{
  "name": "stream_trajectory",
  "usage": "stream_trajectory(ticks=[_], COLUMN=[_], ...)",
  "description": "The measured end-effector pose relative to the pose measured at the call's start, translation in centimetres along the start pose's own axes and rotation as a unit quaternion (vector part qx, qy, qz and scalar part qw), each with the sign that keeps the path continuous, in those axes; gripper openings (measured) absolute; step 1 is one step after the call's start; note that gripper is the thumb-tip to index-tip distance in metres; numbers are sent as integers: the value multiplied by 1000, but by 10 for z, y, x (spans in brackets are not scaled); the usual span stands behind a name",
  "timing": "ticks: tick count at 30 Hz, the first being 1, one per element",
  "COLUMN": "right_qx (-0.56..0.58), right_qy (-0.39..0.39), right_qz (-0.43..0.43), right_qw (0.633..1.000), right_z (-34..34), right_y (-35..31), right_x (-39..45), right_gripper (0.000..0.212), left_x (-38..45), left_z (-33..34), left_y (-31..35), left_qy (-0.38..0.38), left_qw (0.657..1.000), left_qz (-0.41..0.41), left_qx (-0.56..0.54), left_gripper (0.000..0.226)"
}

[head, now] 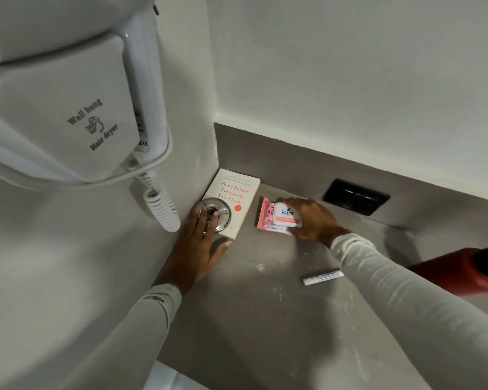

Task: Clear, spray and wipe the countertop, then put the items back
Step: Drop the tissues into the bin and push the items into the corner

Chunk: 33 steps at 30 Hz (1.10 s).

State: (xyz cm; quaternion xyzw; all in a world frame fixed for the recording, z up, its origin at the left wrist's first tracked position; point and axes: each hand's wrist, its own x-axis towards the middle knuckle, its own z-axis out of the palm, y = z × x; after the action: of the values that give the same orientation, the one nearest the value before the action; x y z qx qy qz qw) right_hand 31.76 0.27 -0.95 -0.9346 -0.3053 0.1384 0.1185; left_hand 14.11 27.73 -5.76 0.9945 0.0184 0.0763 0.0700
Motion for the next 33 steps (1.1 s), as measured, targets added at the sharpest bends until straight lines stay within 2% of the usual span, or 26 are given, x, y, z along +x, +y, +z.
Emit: stream_trajectory(ticks=[2,5,7,12,17,22,27,33], right_qx=[42,85,98,124,129,91,77,29], right_qy=[55,179,203,98,67,104,191,101], right_qz=[29,35,22,38,24,-42,-31,28], right_qw=[997,979,974,987,989,990,978,994], right_z=[0,-4,-9,-14,-1,9,22,22], right_y=[1,-10,-28,-94,-120,-86,-40,9], right_x=[-4,-1,13,69,90,66,5,-87], right_gripper=[80,85,86,73,61,43,48,64], left_x=[3,11,12,11,13,18,32,29], left_z=[1,2,5,9,9,9,9,5], left_y=[-2,-5,-5,-9,-9,-6,1,13], left_qy=[0,5,7,12,13,1,-35,-24], left_qw=[1000,1000,1000,1000,999,999,998,999], left_qz=[0,2,8,24,36,39,42,37], left_qx=[-3,-5,1,12,6,3,-7,13], left_gripper=[74,70,68,65,64,63,63,70])
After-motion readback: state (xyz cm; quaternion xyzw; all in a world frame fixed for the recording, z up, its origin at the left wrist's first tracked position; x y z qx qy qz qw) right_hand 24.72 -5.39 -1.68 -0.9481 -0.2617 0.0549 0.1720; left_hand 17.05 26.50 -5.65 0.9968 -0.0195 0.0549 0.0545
